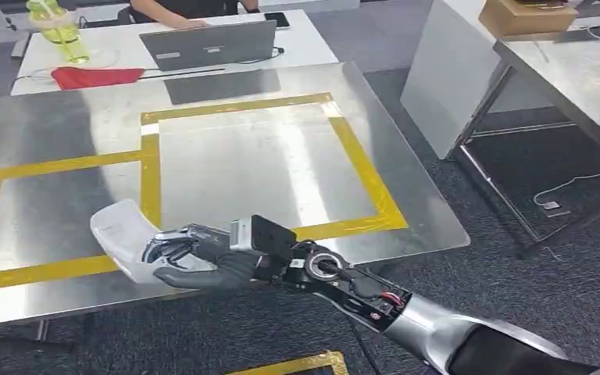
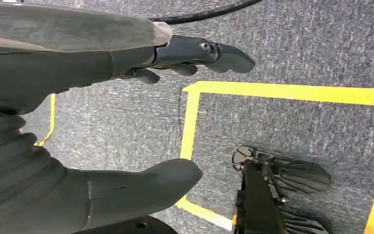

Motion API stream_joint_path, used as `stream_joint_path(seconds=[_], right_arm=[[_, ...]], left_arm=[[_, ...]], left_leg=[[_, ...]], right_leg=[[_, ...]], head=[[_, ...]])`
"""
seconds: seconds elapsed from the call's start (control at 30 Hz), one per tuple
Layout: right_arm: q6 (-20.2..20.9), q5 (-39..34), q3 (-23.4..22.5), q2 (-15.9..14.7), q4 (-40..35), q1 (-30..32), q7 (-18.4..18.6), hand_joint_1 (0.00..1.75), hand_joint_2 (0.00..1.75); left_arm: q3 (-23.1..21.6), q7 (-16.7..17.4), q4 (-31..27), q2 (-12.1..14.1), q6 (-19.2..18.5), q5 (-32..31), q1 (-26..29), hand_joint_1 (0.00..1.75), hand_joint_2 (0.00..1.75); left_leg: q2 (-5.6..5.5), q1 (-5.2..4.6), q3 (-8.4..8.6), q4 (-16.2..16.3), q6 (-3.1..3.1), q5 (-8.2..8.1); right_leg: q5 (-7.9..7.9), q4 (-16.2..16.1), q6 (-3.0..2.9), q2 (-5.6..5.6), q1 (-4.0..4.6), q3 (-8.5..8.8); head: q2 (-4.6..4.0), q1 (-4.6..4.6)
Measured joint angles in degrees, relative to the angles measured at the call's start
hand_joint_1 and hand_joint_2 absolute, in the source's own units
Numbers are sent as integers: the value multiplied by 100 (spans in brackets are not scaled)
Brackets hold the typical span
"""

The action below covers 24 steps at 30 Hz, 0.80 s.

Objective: Take the parts from the cabinet and place them on the table.

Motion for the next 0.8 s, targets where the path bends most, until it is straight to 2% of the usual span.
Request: stream_joint_path(seconds=[0.17, 0.3, 0.4, 0.53, 0.7, 0.8], right_arm=[[-86, 167, 35, 15, 74, -43, 2, 175, 175], [-718, 1120, 118, 162, 344, -419, 138, 175, 175], [-1163, 1720, 241, 455, 864, -934, 206, 175, 175], [-1563, 1313, 656, 768, 1456, -1517, 383, 175, 175], [-2370, 832, 1419, 1030, 1836, -2001, 875, 175, 175], [-2555, 643, 1888, 1108, 1978, -2156, 1056, 175, 175]], left_arm=[[0, -7, 0, 0, 0, -13, 1, 0, 175], [0, -57, 0, 2, -33, -125, -2, 0, 175], [0, -87, 0, 0, -42, -164, -6, 0, 175], [0, -120, 0, 0, -52, -236, -7, 0, 175], [0, -175, 0, 0, -94, -317, -7, 0, 175], [0, -234, 0, -9, -118, -369, -6, 0, 175]], left_leg=[[-1, -9, 4, 0, 1, 0], [1, -12, 3, 0, 3, 1], [0, -13, 5, 1, 6, 4], [-3, -22, 5, 2, 5, 6], [-3, -22, 5, 1, 4, 6], [-3, -23, 6, 1, 4, 5]], right_leg=[[6, -13, 4, -1, -9, 15], [15, -17, 12, 0, -15, 17], [16, -17, 11, -1, -14, 18], [17, -15, 10, -8, -12, 18], [15, -14, 10, -8, -8, 17], [15, -15, 10, -7, -8, 16]], head=[[0, 2], [0, 4], [0, 2], [0, 2], [0, 2], [0, 0]])
